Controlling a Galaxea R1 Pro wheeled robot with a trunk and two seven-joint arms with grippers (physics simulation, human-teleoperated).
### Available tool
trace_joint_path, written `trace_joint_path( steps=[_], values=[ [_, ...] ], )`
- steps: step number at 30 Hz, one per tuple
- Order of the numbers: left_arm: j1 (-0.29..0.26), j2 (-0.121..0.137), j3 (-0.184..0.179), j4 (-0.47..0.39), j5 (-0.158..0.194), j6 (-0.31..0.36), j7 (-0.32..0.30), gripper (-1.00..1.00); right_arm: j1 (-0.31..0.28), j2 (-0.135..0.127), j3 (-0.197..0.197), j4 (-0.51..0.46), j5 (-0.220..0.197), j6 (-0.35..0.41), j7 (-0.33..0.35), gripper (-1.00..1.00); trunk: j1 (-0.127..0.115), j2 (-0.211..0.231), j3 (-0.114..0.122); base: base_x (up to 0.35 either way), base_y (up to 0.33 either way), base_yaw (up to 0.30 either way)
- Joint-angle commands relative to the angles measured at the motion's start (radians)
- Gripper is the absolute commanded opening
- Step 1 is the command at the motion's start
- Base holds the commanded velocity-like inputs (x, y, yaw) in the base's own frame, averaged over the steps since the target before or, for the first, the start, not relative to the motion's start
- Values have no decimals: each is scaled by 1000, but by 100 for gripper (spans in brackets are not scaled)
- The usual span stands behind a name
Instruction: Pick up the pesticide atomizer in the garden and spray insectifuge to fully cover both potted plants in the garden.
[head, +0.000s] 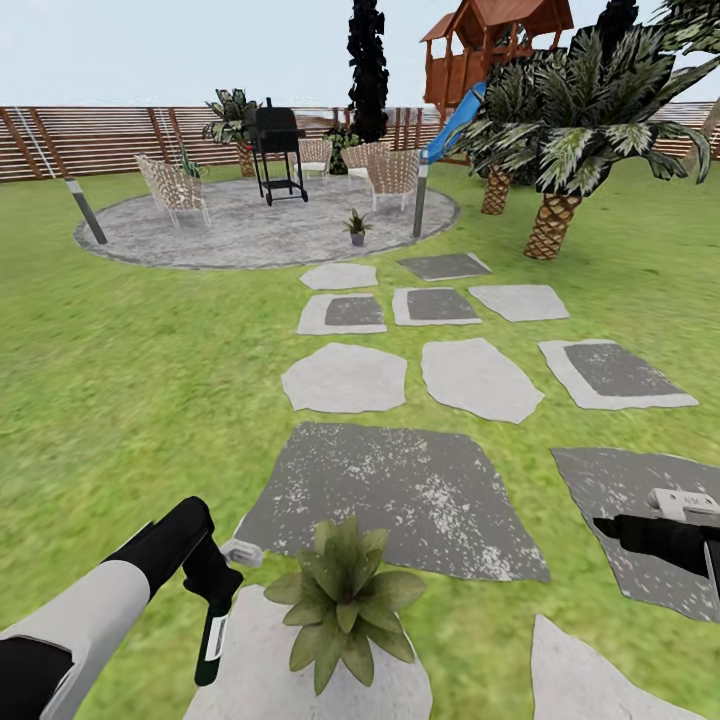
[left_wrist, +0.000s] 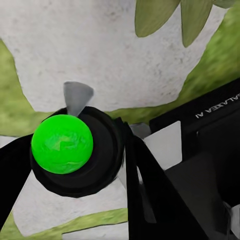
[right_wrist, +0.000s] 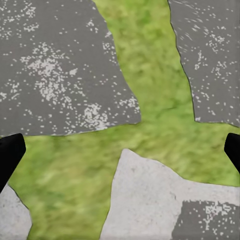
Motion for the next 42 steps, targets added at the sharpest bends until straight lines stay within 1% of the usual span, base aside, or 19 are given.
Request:
trace_joint_path(
  steps=[1, 7, 14, 22, 25, 35, 42],
  values=[
    [0, 0, -3, -2, -9, 3, -9, -100, -1, 0, -1, -1, 10, 3, 10, 100, 4, -8, -4, 0, 0, 0],
    [0, -1, -2, -2, -8, 3, -5, -100, -1, 0, -1, -1, 10, 3, 10, 100, 27, -50, -23, 0, 0, 0],
    [-1, -3, -1, -3, -7, 3, -5, -100, -1, 0, -1, -1, 10, 3, 10, 100, 27, -50, -24, 0, 0, 0],
    [-2, -3, -1, -6, -3, 3, -14, -100, -1, 0, -1, -1, 10, 3, 10, 100, 27, -50, -35, 0, 0, 0],
    [-2, -7, -1, -7, -2, 3, -16, -100, -1, 0, -1, -1, 10, 3, 10, 100, 27, -50, -38, 0, 25, 0],
    [-2, -11, -3, -7, 3, 3, -25, -100, -1, 0, -1, -2, 10, 3, 10, 100, 27, -50, -38, 0, 247, 0],
    [-3, -12, -4, -7, 4, 3, -30, -100, -1, 0, -1, -1, 10, 3, 10, 100, 27, -50, -38, 0, 57, -46]
  ],
)
